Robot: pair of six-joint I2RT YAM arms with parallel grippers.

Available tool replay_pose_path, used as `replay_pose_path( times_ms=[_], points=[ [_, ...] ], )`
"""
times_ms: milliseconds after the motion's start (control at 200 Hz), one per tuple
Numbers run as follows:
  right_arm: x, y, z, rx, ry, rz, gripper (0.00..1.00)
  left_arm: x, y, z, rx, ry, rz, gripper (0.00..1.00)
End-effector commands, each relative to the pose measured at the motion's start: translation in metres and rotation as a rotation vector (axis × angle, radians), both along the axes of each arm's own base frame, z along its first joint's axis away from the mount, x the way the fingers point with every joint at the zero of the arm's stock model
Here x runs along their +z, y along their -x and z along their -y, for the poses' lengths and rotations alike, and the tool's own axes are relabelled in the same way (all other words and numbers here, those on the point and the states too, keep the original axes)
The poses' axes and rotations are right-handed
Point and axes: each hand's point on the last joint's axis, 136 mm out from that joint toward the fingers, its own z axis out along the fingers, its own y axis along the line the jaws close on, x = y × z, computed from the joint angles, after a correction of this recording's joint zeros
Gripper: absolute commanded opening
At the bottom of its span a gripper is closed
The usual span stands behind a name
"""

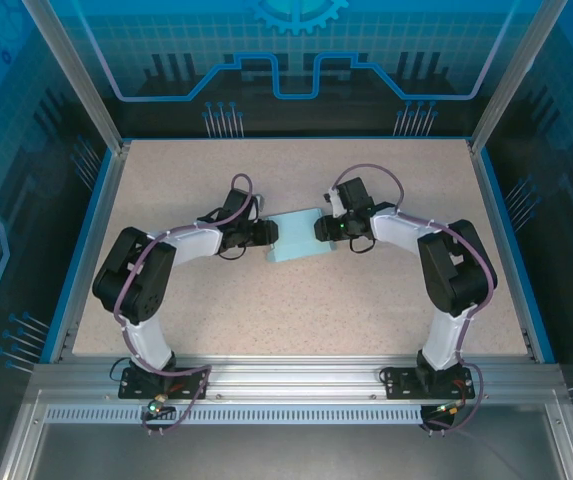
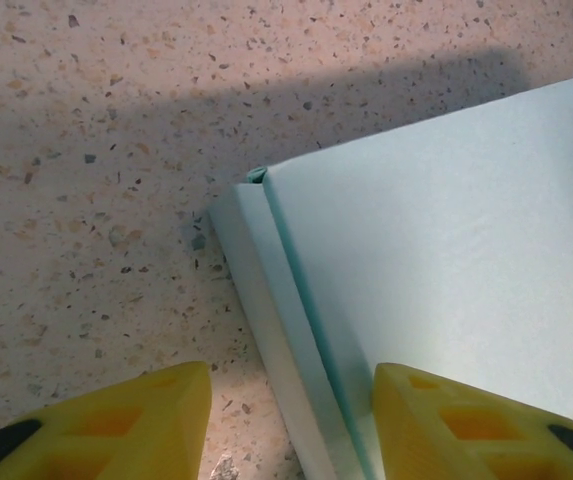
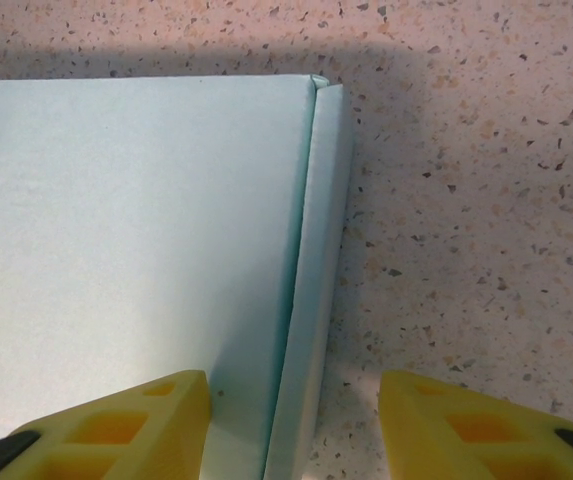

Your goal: Fold the paper box

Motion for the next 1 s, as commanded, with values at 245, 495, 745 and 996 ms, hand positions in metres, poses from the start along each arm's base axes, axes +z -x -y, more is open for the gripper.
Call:
replay_pose_path(
  times_ms=[245, 495, 745, 996],
  points=[
    [-0.032, 0.012, 0.019, 0.003, 0.133, -0.079, 0.49, -0.037, 0.022, -0.002, -0.004, 0.001, -0.103, 0.39],
    [-0.009, 0.0, 0.017, 0.025, 0.161, -0.028, 0.5, -0.003, 0.007, 0.001, -0.017, -0.002, -0.017, 0.5],
    [0.028, -0.009, 0.005, 0.058, 0.113, 0.055, 0.54, 0.032, -0.016, -0.001, -0.024, -0.033, 0.081, 0.63],
    [0.057, 0.001, 0.008, 0.078, 0.098, 0.121, 0.6, 0.044, -0.044, 0.008, -0.079, -0.043, 0.123, 0.72]
  ],
)
